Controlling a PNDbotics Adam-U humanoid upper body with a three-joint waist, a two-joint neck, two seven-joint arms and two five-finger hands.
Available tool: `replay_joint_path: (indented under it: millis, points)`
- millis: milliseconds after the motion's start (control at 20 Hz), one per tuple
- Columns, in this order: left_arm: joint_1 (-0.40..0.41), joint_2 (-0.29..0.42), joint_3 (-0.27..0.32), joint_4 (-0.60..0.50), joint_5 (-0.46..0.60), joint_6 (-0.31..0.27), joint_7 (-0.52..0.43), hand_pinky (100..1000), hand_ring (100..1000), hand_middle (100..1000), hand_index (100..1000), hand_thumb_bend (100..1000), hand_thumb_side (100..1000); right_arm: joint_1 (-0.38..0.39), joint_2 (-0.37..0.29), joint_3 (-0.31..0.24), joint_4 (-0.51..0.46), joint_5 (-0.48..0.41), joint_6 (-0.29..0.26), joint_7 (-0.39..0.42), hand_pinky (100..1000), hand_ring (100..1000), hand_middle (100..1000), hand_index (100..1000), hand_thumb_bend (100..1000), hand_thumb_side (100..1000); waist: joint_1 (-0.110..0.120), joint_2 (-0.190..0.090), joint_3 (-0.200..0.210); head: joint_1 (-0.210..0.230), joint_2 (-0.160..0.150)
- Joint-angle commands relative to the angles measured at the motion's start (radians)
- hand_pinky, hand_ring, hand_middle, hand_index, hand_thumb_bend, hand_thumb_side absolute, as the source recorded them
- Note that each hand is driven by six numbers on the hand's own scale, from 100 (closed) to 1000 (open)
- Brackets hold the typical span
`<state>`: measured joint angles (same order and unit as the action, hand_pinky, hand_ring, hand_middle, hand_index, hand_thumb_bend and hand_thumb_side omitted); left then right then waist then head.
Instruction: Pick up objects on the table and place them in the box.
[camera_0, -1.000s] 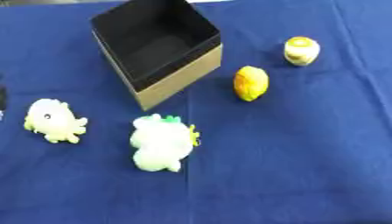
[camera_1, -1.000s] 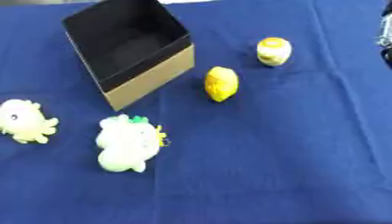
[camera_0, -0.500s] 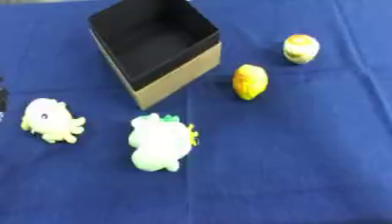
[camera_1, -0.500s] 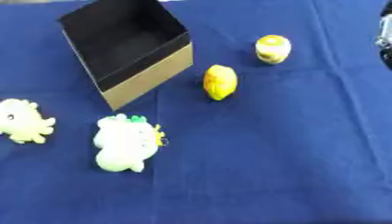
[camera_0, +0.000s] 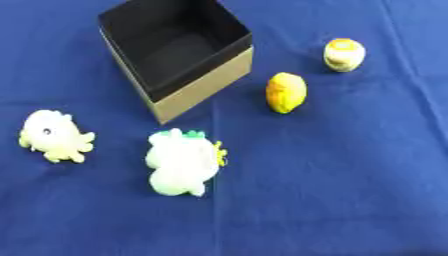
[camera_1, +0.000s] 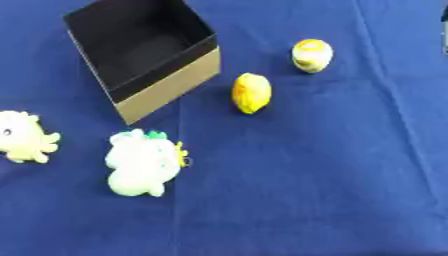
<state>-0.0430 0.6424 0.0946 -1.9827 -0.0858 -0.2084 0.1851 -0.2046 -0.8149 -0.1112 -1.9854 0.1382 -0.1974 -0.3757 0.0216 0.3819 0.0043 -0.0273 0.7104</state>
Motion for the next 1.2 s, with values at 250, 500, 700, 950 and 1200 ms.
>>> replay_joint_path:
  millis: [250,500,700,950,1200]
  points:
    - [0.000,-0.007,0.027,-0.017,0.063,-0.022,0.094,746,631,627,822,275,534,0.012,-0.245,-0.019,-0.015,0.027,0.067,0.093,803,787,685,720,292,166,-0.009,-0.008,-0.001,0.005,-0.019]
    - [0.004,-0.014,0.028,-0.017,0.082,-0.028,0.115,745,630,626,820,274,534,0.013,-0.376,0.006,-0.015,0.032,0.120,0.240,819,798,704,739,314,199,-0.021,-0.004,0.002,0.007,-0.021]
    - [0.003,-0.011,0.026,-0.017,0.085,-0.031,0.112,745,629,625,819,274,533,0.001,-0.436,0.050,-0.015,0.049,0.146,0.372,830,804,713,751,336,234,-0.029,-0.005,0.009,0.003,-0.022]
    - [-0.001,-0.006,0.023,-0.017,0.091,-0.032,0.106,745,629,624,818,275,532,0.001,-0.480,0.120,-0.015,0.082,0.158,0.519,838,806,718,761,357,287,-0.040,-0.008,0.021,-0.001,-0.025]
    - [-0.004,-0.002,0.020,-0.017,0.095,-0.032,0.100,746,629,624,818,276,533,0.028,-0.501,0.175,-0.015,0.107,0.178,0.611,839,806,705,763,362,326,-0.048,-0.012,0.033,-0.012,-0.024]
